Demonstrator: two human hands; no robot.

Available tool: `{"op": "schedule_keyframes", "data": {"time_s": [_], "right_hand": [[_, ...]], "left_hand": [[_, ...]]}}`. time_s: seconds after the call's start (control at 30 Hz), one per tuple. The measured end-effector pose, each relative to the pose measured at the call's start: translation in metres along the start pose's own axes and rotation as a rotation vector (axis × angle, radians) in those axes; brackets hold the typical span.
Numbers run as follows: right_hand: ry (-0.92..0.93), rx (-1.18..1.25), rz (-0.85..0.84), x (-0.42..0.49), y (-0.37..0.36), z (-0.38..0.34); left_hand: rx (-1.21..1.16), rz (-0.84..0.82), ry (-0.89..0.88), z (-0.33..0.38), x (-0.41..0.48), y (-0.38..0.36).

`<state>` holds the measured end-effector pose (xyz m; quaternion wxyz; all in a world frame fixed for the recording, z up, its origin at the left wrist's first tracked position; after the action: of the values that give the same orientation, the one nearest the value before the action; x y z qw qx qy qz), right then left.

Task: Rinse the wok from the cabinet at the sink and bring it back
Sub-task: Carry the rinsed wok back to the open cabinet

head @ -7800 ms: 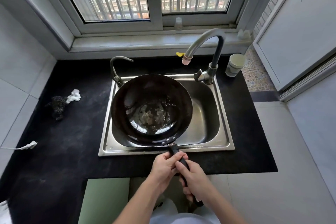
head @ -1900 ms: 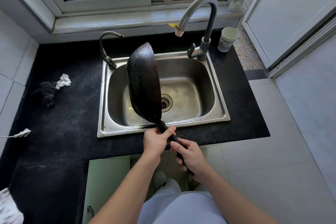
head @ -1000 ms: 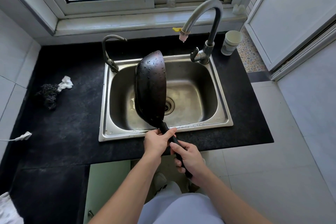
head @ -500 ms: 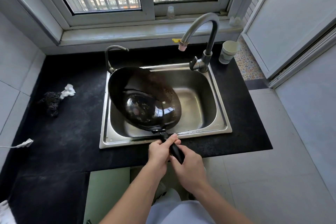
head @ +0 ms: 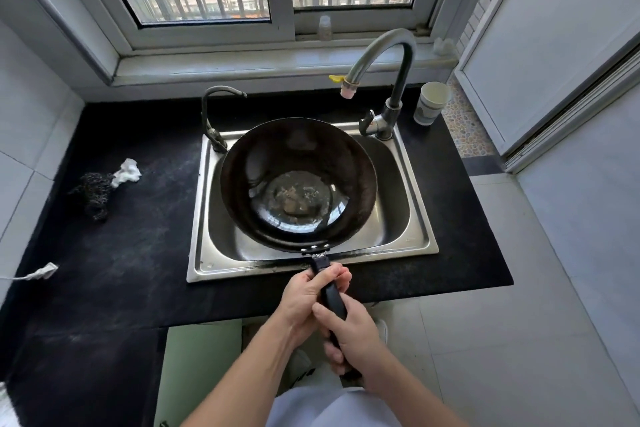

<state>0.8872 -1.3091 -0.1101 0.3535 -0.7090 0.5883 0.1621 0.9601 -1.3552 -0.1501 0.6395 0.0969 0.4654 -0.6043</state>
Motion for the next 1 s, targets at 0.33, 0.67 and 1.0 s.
{"op": "schedule_keyframes", "data": {"time_s": [0.33, 0.67, 1.0], "right_hand": [[0.059, -0.04, -0.006, -0.005, 0.015, -0.007], [-0.012, -0.217, -0.271, 0.005, 0.059, -0.032], [-0.119, -0.451, -0.53, -0.021, 0.097, -0.048]], "left_hand": [[0.165, -0.052, -0.028, 0.0, -0.005, -0.005], [-0.035, 0.084, -0.122, -0.014, -0.005, -0.038], [-0.44, 0.366, -0.366, -0.06, -0.038, -0.079]]}}
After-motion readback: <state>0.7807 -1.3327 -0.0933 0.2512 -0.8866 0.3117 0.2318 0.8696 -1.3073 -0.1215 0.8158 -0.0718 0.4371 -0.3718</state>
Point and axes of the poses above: each hand's wrist, its own x-axis towards the middle knuckle, its own y-axis out of the back of the hand, z = x × y, the point moved 8 cm from there along x, towards the middle knuckle, and after that the axes turned 8 degrees about x, right-handed, at the moved point
